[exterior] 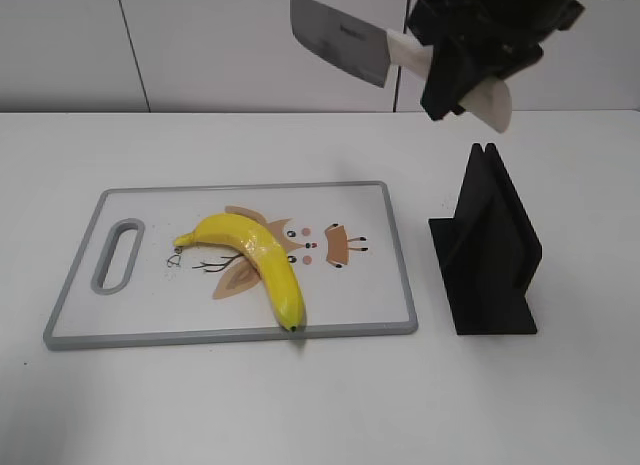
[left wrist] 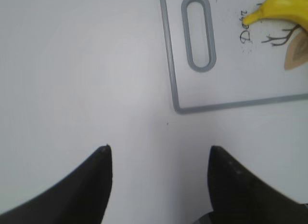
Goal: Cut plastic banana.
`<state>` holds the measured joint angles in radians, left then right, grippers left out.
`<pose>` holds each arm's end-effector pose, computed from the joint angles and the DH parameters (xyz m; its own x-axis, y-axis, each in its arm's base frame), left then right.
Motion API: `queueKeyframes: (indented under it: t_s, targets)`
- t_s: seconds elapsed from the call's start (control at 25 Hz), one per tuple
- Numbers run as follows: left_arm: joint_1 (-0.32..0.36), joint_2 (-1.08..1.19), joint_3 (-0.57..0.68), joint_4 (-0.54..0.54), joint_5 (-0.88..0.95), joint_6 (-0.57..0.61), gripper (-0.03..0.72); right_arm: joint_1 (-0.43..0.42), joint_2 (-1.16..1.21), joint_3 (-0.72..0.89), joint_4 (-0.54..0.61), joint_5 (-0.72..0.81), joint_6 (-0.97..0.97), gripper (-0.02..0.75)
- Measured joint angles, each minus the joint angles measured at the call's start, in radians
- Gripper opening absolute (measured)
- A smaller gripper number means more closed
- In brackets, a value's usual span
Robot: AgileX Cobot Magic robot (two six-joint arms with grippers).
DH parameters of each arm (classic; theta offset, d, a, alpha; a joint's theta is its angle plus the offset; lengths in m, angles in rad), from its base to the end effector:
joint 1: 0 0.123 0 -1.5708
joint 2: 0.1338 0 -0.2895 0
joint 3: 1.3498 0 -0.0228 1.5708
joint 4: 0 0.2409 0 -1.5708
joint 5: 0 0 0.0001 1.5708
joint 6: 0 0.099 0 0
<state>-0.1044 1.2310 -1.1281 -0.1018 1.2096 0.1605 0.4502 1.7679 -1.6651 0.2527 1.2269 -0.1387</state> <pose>0.2133 -0.0318 0.3327 -0.9111 0.2197 -0.3487 0.2509 0.9669 -0.0465 0.3204 0.1808 0.3250 -0.8225 -0.4535 -0.3433 -0.5367 0.8186 0.2045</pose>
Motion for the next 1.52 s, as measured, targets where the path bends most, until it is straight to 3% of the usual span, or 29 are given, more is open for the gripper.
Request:
queueKeyframes:
  t_s: [0.32,0.6,0.96,1.52]
  targets:
    - [0.0,-0.416,0.296,0.005,-0.013,-0.003,0.587,0.002,-0.284,0.391,-0.021,-0.197,0.183,0.168]
    - [0.0,-0.81,0.488,0.027,-0.014,-0.003,0.587,0.002,-0.432,0.622,-0.195,-0.304,0.453,0.168]
    - [0.0,-1.211,0.596,0.027,0.001,-0.012,0.578,0.002,-0.438,0.67,-0.258,-0.321,0.533,0.168]
    - [0.0,-1.236,0.639,0.04,-0.119,-0.023,0.552,0.002,-0.375,0.67,-0.266,-0.332,0.546,0.167]
